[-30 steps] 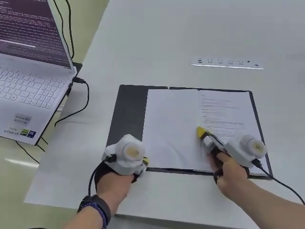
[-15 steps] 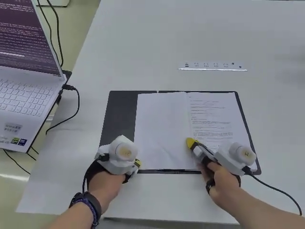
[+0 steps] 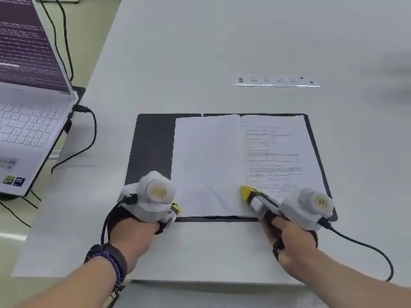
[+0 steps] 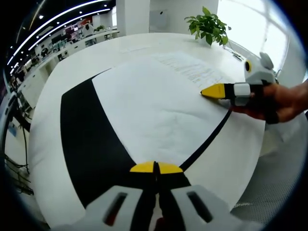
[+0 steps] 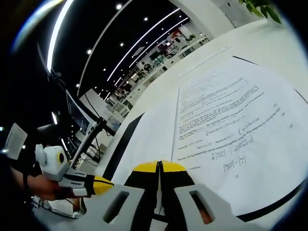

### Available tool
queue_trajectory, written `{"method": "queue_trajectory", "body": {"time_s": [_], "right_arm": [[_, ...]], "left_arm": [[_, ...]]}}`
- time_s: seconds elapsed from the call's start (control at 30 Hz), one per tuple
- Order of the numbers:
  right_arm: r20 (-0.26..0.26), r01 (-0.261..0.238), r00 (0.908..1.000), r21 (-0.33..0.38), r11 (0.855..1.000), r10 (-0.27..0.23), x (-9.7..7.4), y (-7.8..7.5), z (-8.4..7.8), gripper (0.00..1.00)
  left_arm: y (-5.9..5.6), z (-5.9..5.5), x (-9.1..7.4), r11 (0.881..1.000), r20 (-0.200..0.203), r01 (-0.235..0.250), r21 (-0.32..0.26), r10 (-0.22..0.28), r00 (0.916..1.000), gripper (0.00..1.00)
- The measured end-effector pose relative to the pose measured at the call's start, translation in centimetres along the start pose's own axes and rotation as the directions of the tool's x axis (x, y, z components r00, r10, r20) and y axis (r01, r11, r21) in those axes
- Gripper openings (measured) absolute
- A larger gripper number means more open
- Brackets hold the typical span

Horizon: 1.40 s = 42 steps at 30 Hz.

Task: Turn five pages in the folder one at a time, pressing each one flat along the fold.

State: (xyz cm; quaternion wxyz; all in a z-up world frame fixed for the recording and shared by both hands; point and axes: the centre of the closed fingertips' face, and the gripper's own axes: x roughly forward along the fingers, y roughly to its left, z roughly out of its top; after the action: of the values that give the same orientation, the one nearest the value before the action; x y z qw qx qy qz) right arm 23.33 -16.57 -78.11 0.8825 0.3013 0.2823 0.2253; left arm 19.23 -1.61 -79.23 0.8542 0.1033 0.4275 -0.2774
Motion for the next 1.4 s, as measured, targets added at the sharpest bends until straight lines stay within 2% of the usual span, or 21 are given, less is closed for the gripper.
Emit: {"method": "queue_trajectory", "body": {"time_s": [0.27, 0.3, 0.33, 0.43, 0.6, 0.77, 0.97, 1.13, 1.2, 1.27, 1.3, 1.33, 1.37, 1.4], "right_arm": [[-0.004, 0.003, 1.0, 0.0, 1.0, -0.003, -1.2, 0.2, -0.7, 0.0], [-0.005, 0.006, 1.0, 0.007, 1.0, -0.006, -1.4, 0.2, -0.9, 0.0], [-0.002, 0.018, 0.9998, 0.066, 0.998, -0.018, -1.6, 0.1, -1.0, 0.0], [-0.036, 0.0, 0.9994, 0.015, 1.0, 0.0, -2.2, 0.3, -1.5, 0.0], [-0.051, -0.006, 0.9987, 0.016, 1.0, 0.006, -3.1, 0.4, -1.9, 0.0], [-0.053, -0.003, 0.9986, 0.036, 0.999, 0.005, -3.2, 0.3, -2.0, 0.0], [-0.066, -0.004, 0.9978, 0.045, 0.999, 0.007, -3.4, 0.4, -2.1, 0.0], [-0.072, -0.005, 0.9974, 0.061, 0.998, 0.009, -3.5, 0.4, -2.2, 0.0], [-0.076, -0.005, 0.997, 0.061, 0.998, 0.01, -3.6, 0.4, -2.2, 0.0], [-0.08, -0.011, 0.9966, 0.051, 0.999, 0.015, -3.8, 0.5, -2.1, 0.0], [-0.081, -0.016, 0.9965, 0.035, 0.999, 0.019, -3.9, 0.6, -2.0, 0.0], [-0.084, -0.022, 0.9962, 0.003, 1.0, 0.022, -4.1, 0.7, -1.9, 0.0], [-0.082, -0.027, 0.9962, 0.004, 1.0, 0.027, -4.3, 0.8, -1.8, 0.0], [-0.081, -0.031, 0.9962, 0.004, 1.0, 0.031, -4.5, 0.7, -1.6, 0.0]], "left_arm": [[-0.1, 0.0, 0.0, 1.0, 0.001, 0.001, 0.003, -0.001, 1.0, 0.0], [-0.1, 0.0, 0.0, 1.0, 0.001, 0.0, 0.005, 0.0, 1.0, 0.0], [-0.1, 0.0, 0.0, 1.0, 0.003, 0.0, 0.01, 0.0, 1.0, 0.0], [-0.1, 0.0, 0.0, 1.0, 0.01, -0.001, 0.024, 0.0, 0.9999, 0.0], [-0.1, 0.1, -0.1, 1.0, 0.005, 0.007, 0.026, -0.007, 1.0, 0.0], [-0.2, 0.0, -0.1, 0.999, 0.004, 0.002, 0.04, -0.002, 1.0, 0.0], [-0.2, 0.0, -0.2, 0.999, 0.033, 0.002, 0.038, -0.003, 0.9995, 0.0], [-0.1, 0.0, -0.2, 1.0, 0.068, -0.003, 0.0, 0.003, 0.9977, 0.0], [0.0, 0.1, -0.2, 1.0, 0.071, -0.002, -0.027, 0.004, 0.9975, 0.0], [-0.5, 0.1, -0.3, 0.997, 0.065, 0.032, -0.07, -0.027, 0.9975, 0.0], [-0.7, 0.5, -0.2, 0.994, 0.102, 0.052, -0.093, -0.043, 0.9939, 0.0], [-0.6, 0.9, -0.2, 0.993, 0.133, 0.047, -0.112, -0.032, 0.9906, 0.0], [-0.4, 1.4, -0.6, 0.987, 0.169, 0.04, -0.153, -0.014, 0.9856, 0.0], [-0.3, 1.5, -1.0, 0.982, 0.182, 0.038, -0.182, -0.005, 0.9834, 0.0]]}}
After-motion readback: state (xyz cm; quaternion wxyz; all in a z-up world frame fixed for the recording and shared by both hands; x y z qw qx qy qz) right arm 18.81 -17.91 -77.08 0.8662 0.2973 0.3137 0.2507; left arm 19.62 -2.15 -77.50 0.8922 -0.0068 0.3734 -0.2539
